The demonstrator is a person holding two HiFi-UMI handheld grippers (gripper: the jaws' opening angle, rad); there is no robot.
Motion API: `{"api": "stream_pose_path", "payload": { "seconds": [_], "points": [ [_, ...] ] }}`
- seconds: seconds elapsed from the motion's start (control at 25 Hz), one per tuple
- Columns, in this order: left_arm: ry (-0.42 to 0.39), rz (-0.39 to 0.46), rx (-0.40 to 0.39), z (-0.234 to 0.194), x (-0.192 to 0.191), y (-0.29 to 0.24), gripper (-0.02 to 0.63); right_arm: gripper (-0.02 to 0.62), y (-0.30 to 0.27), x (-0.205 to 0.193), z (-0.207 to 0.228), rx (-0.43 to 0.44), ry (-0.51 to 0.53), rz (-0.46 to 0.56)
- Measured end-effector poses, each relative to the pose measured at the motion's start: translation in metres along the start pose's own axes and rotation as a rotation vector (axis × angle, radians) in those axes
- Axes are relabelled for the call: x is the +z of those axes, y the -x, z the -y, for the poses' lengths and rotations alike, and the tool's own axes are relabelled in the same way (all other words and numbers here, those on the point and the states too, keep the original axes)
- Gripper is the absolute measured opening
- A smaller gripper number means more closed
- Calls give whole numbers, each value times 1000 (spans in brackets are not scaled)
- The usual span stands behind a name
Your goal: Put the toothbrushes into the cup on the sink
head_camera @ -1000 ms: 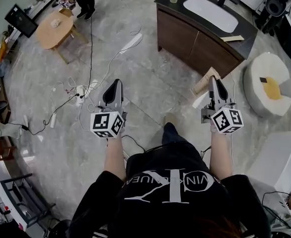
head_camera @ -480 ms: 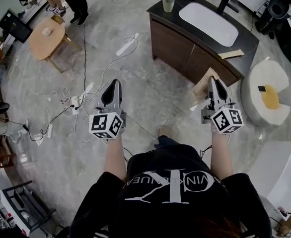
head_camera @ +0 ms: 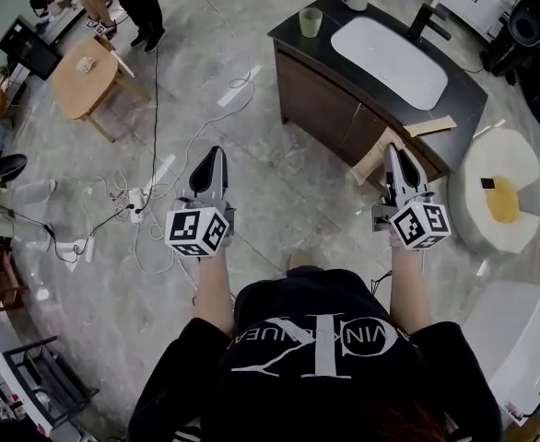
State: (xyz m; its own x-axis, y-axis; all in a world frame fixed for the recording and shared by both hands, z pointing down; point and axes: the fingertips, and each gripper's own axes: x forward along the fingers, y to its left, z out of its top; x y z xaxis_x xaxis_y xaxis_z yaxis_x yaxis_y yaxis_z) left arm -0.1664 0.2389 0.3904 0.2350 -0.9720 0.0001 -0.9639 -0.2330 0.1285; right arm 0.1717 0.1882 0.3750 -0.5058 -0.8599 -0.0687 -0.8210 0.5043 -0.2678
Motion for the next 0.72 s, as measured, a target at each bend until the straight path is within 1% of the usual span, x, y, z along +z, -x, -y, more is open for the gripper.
{"api": "stream_pose_path", "payload": {
  "seconds": [0.16, 0.32, 0.52, 0.72],
  "points": [
    [-5, -15, -20, 8, -5, -24, 12, 52, -11, 0, 14, -1, -10, 1],
    [-20, -29, -42, 13, -3, -45, 12, 52, -20, -1, 32, -22, -45, 11],
    [-28, -43, -30, 6, -3, -58, 12, 52, -35, -5, 36, -12, -70, 8],
    [-32, -53, -36, -3, -9, -80, 12, 52, -56, -5, 43, -12, -74, 12]
  ]
}}
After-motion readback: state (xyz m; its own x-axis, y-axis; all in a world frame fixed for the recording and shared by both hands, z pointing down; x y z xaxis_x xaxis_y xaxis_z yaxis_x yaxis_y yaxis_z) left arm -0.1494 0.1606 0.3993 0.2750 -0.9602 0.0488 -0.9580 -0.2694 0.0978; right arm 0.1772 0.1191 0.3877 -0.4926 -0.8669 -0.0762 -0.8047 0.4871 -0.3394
